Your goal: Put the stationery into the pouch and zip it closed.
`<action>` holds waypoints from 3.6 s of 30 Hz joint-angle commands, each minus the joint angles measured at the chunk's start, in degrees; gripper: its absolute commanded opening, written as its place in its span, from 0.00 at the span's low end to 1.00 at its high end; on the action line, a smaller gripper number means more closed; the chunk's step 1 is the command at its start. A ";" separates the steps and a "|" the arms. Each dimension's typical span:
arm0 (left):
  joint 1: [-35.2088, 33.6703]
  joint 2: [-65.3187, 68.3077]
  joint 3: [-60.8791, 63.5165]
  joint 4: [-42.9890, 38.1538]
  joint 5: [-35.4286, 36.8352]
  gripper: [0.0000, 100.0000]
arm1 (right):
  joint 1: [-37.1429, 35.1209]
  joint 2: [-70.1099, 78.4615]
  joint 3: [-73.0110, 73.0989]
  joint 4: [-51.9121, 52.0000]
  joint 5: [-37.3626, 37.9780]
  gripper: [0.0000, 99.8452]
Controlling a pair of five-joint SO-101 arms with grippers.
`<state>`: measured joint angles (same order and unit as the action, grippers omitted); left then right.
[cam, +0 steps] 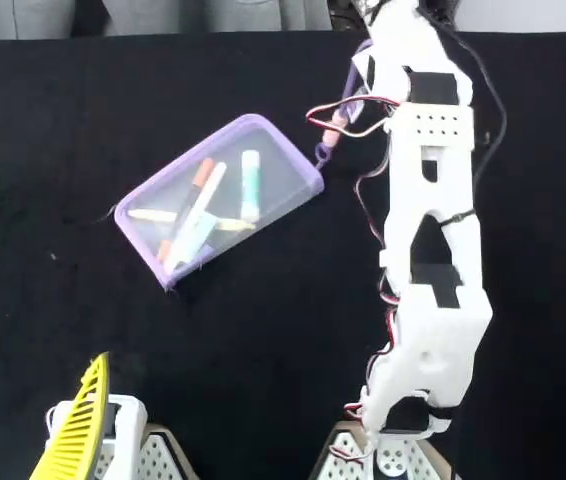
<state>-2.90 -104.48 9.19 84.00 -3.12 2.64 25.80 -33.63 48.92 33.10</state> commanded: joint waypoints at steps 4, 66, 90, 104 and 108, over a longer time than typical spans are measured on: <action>0.04 0.35 4.53 -0.26 0.70 0.29 | -4.40 -1.19 -3.74 4.92 3.52 0.22; -0.48 0.26 12.35 7.91 0.35 0.20 | -17.58 -63.52 27.03 51.34 40.53 0.35; -0.40 -0.35 13.05 16.18 0.62 0.03 | -3.87 -126.37 72.04 28.40 5.36 0.05; -0.31 -0.26 37.14 3.08 -4.22 0.03 | 1.85 -134.37 89.63 23.38 -9.05 0.05; -0.40 -0.26 48.92 -2.73 -7.47 0.03 | 1.85 -134.37 93.93 23.30 -12.57 0.05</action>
<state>-2.90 -104.84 48.48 86.81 -8.13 3.78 -103.60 57.36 73.63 23.78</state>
